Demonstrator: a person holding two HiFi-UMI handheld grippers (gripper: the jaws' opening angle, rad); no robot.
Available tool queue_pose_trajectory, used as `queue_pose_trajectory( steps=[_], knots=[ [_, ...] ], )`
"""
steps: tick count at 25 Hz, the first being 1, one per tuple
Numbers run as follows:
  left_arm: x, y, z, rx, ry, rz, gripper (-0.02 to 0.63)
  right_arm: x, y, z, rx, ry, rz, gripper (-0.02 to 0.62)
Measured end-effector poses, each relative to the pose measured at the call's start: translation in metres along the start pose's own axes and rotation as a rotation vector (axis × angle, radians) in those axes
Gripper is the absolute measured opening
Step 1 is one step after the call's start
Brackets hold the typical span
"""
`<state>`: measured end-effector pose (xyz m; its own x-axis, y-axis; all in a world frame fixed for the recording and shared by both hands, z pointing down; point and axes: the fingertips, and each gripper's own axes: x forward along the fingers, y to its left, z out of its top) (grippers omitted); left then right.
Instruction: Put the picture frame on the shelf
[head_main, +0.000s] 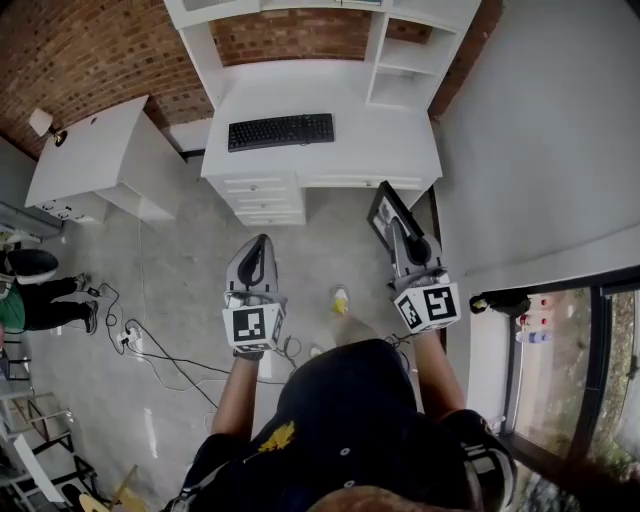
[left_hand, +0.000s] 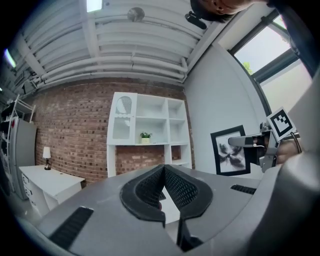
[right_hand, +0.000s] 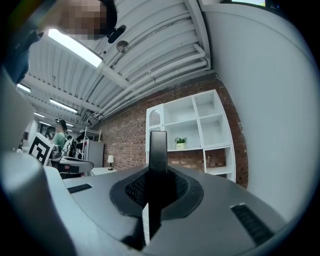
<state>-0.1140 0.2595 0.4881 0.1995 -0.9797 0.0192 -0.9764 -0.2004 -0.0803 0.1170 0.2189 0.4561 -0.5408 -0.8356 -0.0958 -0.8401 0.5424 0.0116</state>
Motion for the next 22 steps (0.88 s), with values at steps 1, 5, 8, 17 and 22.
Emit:
queue_pose_trajectory(
  steps=[1,5,8,17,22],
  knots=[
    [0.016,0.000,0.000,0.002,0.003,0.003,0.018,0.014,-0.010,-0.002,0.002,-0.002,0.006,0.015],
    [0.080,-0.001,0.006,0.031,0.016,0.012,0.018,0.072,-0.052,-0.006,0.021,-0.016,0.030,0.014],
    [0.119,0.003,0.011,0.044,0.029,0.035,0.018,0.103,-0.079,-0.010,0.036,-0.016,0.049,0.014],
    [0.211,-0.022,0.020,0.075,0.066,0.084,0.018,0.148,-0.159,-0.032,0.112,-0.007,0.115,0.015],
    [0.243,-0.021,0.027,0.091,0.071,0.044,0.018,0.161,-0.168,-0.037,0.130,-0.004,0.105,0.015]
  ],
)
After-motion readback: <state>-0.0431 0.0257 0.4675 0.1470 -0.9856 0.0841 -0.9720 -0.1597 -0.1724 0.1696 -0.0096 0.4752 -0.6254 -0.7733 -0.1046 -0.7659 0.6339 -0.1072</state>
